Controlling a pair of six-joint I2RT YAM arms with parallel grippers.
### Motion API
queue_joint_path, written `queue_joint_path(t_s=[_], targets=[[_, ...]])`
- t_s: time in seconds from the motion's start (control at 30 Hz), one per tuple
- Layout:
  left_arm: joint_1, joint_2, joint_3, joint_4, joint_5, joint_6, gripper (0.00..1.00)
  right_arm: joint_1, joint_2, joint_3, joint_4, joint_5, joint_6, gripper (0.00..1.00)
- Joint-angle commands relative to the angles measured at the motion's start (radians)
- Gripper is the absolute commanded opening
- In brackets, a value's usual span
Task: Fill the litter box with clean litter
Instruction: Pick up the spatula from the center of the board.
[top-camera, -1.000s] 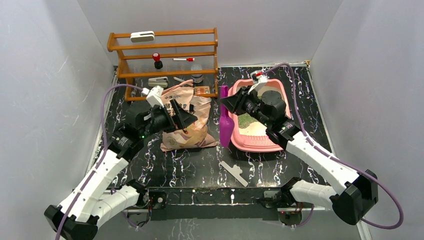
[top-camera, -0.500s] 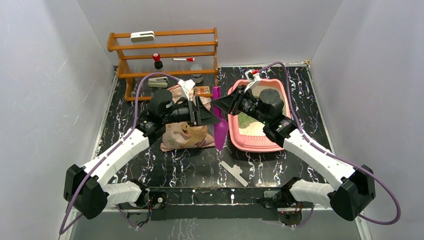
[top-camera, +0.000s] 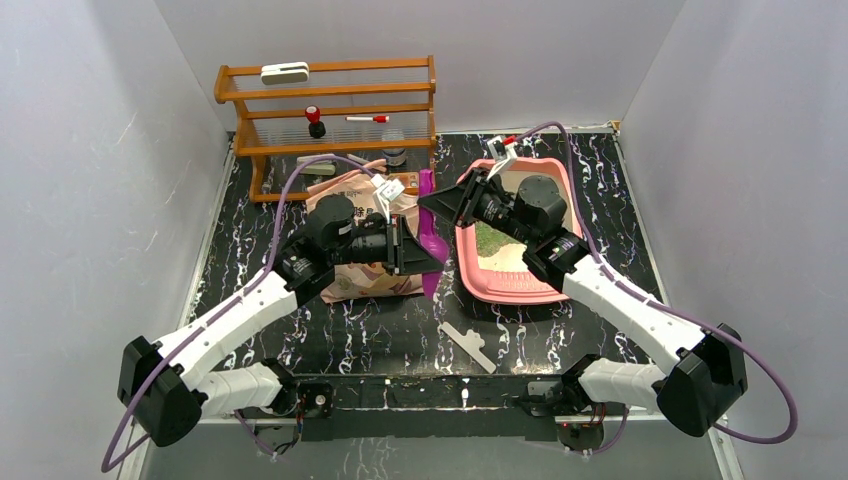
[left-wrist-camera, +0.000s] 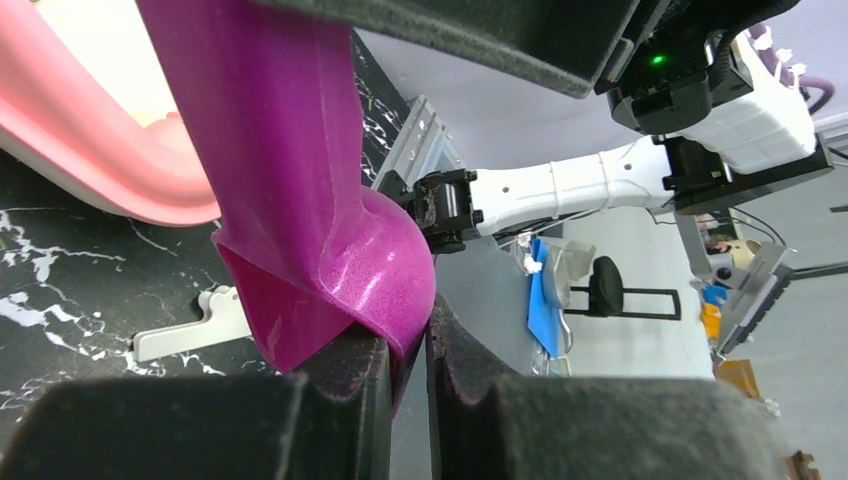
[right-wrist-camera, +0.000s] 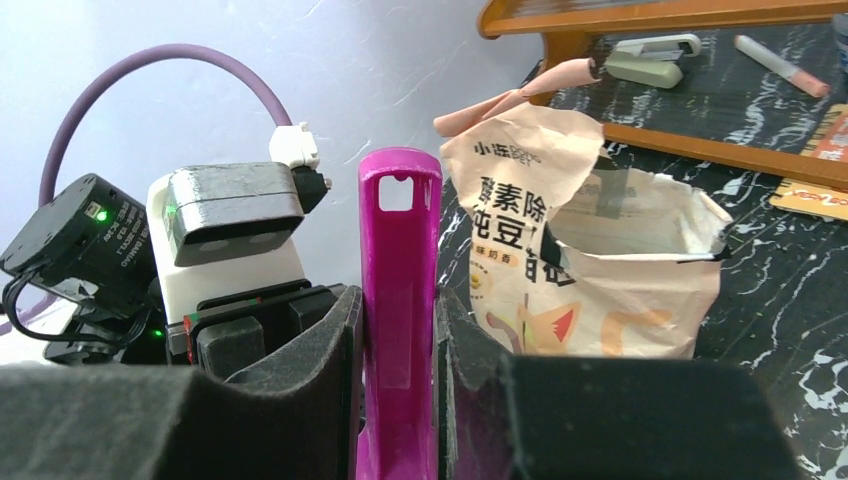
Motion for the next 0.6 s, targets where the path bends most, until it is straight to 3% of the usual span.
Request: queue_joint_path(t_s=[0.0,0.17,0.23,0.33,0.57], targets=[[-0.002,-0.041,0.062,-0.187,-0.109,0.124,0.0,-0.004,-0.014,0.058,0.074,-0.025,-0.024,0.18],[-0.002,-0.024,0.153,-0.409,-0.204,0.306,0.0,-0.003,-0.038,0.093,-0.074,0.012,-0.082,0.64],[-0.002,-0.017,0.178,-0.48,-0.249,0.354,0.0,-0.004,-0.054,0.119,-0.151,0.053,-0.121,0.74],[-0.002,-0.014,0.201,-0.547,-0.296,0.409,0.0,-0.003,-0.075,0.163,-0.267,0.126,-0.179,0.81],[-0.03,-0.005,0.273,-0.731,-0.513,0.595,0.0,-0.01,-0.008,0.417,-0.632,0.223,-0.24,0.82]])
